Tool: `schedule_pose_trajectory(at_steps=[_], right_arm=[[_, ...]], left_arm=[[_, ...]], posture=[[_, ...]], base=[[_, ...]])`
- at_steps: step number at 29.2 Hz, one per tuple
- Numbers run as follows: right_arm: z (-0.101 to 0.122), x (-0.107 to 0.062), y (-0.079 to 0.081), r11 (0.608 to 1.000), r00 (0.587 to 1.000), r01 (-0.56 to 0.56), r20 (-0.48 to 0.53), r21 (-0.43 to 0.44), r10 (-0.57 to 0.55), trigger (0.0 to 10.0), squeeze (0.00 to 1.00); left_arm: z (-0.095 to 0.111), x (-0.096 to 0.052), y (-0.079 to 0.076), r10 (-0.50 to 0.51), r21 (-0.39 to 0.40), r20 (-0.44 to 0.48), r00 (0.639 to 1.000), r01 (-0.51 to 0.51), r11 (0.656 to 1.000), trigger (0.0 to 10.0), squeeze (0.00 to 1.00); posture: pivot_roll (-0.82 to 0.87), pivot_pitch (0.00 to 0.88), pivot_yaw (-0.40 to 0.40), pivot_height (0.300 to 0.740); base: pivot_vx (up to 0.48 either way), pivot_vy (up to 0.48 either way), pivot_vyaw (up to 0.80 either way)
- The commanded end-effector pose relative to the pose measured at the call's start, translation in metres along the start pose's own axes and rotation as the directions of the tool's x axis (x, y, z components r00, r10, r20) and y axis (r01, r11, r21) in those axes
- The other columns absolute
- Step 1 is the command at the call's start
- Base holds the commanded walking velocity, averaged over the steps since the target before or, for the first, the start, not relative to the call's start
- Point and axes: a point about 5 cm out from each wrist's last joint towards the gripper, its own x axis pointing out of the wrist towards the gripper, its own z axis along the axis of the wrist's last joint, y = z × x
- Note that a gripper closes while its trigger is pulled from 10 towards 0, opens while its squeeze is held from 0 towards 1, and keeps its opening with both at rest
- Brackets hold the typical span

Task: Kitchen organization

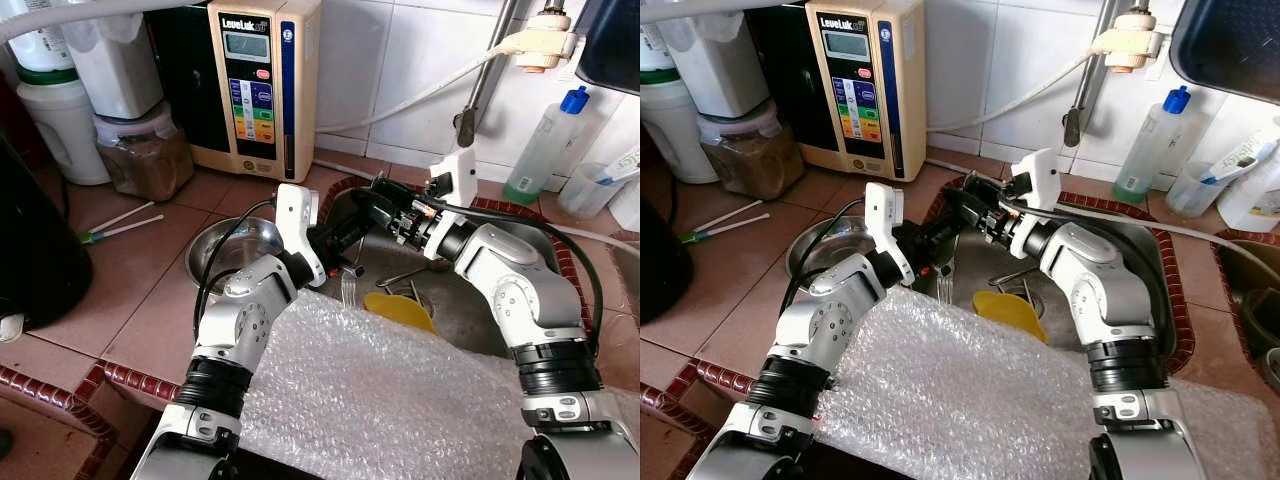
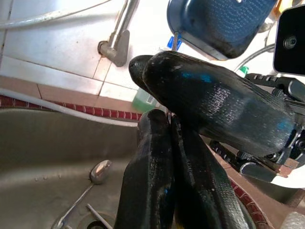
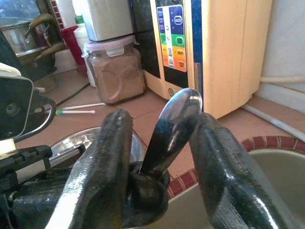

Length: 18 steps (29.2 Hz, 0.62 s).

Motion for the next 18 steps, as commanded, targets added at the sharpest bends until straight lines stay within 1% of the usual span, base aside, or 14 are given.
schedule_pose_trajectory(at_steps=[1,7,18], right_arm=[[-0.0124,0.0010,-0.0038,0.999,0.997,0.037,-0.072,0.016,-0.036,0.0,0.00],[-0.0124,0.0028,-0.0044,0.999,0.996,0.043,-0.073,0.017,-0.042,0.0,0.00],[-0.0088,0.0052,-0.0090,0.996,0.996,0.081,-0.044,0.021,-0.080,0.0,0.00]], left_arm=[[0.0119,0.0092,-0.0164,-0.088,0.051,0.036,0.996,0.086,0.995,10.0,0.00],[0.0113,0.0092,-0.0175,-0.090,0.054,0.036,0.995,0.088,0.995,10.0,0.00],[0.0095,0.0104,-0.0213,-0.108,0.073,0.037,0.993,0.105,0.992,10.0,0.00]], posture=[[0.07,0.000,-0.005,0.740],[0.07,0.000,-0.006,0.740],[0.07,0.000,-0.007,0.740]], base=[[0.000,0.000,0.00],[0.000,0.000,0.00],[0.000,0.000,0.00]])
